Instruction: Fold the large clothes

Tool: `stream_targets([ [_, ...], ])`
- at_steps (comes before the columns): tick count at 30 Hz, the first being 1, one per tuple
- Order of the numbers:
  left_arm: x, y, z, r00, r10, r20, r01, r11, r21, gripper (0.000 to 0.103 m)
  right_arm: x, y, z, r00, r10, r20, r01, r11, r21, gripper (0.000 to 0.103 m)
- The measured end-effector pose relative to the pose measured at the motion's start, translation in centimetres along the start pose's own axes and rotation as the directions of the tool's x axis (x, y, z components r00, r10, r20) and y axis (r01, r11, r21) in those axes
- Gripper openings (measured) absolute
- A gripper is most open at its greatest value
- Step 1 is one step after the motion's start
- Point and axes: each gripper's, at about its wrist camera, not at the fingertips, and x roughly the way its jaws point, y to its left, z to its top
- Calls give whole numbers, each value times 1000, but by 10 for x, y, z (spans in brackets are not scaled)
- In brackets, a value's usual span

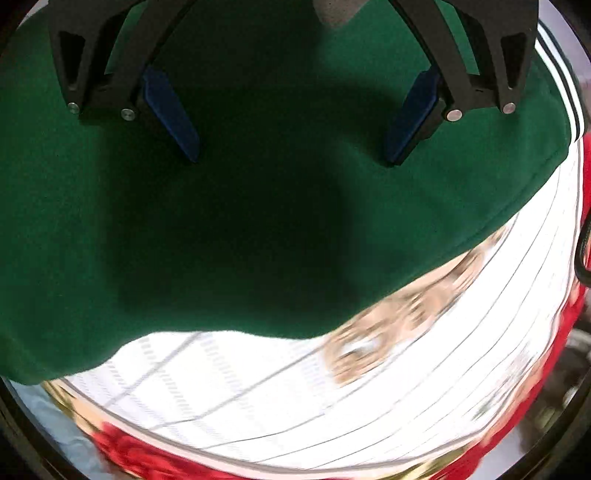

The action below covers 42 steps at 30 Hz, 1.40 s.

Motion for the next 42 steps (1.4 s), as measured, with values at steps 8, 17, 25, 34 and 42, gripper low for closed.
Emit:
stream_targets([
  [8,-18,-13,17,996,-86,18,86,996,-31,103,-19,93,-12,992,-125,9,123,953,-276,20],
  [17,-135,184,-69,988,55,146,7,920,-392,103,-6,234,-162,963,-258,83,236,652,-721,20],
  [25,-185,306,-229,966,245,86,-135,756,-640,103,80,274,-393,945,-327,-18,80,282,-956,20],
  [34,-191,366,-323,968,249,-3,-177,679,-712,103,145,198,-548,761,-583,-283,-119,304,-945,63],
  [42,-228,341,-259,975,90,201,73,730,-680,103,68,207,-485,674,-484,-558,-192,616,-764,78],
])
